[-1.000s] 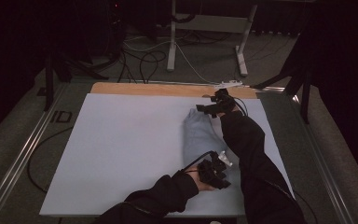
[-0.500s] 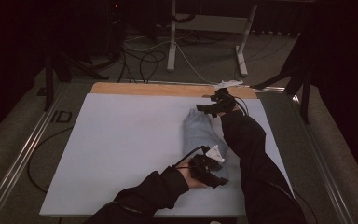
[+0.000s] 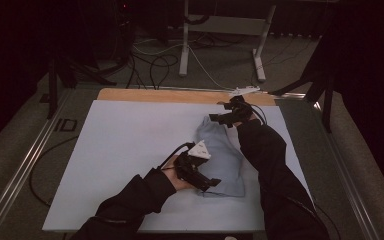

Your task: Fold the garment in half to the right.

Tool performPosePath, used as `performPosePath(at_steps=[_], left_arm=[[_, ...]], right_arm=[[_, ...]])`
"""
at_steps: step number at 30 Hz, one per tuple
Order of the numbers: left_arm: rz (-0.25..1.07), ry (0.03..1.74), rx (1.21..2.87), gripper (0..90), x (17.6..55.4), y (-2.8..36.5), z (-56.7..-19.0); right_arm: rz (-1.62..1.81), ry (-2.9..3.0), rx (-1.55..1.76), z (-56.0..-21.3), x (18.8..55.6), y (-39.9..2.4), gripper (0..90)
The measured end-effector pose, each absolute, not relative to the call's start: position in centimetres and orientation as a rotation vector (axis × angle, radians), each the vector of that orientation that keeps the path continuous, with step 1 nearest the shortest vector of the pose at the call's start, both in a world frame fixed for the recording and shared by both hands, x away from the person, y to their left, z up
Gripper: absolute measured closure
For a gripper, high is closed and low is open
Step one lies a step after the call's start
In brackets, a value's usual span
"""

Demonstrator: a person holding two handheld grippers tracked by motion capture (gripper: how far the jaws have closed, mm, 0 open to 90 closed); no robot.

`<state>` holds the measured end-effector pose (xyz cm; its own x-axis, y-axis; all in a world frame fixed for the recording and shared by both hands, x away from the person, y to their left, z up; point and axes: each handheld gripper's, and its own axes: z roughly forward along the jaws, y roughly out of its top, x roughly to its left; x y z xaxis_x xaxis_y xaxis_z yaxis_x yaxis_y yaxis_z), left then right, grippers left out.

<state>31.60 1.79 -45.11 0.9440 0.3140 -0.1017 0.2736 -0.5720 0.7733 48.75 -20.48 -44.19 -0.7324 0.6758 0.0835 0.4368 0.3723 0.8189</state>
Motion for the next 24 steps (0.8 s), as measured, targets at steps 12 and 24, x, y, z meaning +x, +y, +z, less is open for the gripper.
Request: performPosePath(at_steps=[12,24], left_arm=[[0.132,0.423,2.038,0.3,31.2,9.4,-45.6],[0.274,0.525,1.997,0.3,28.7,17.1,-47.7]], right_arm=[[1.251,2.389,1.035,-45.6,49.1,-20.6,10.2],[1.117,2.371,1.169,-48.1,51.3,-20.5,18.6]])
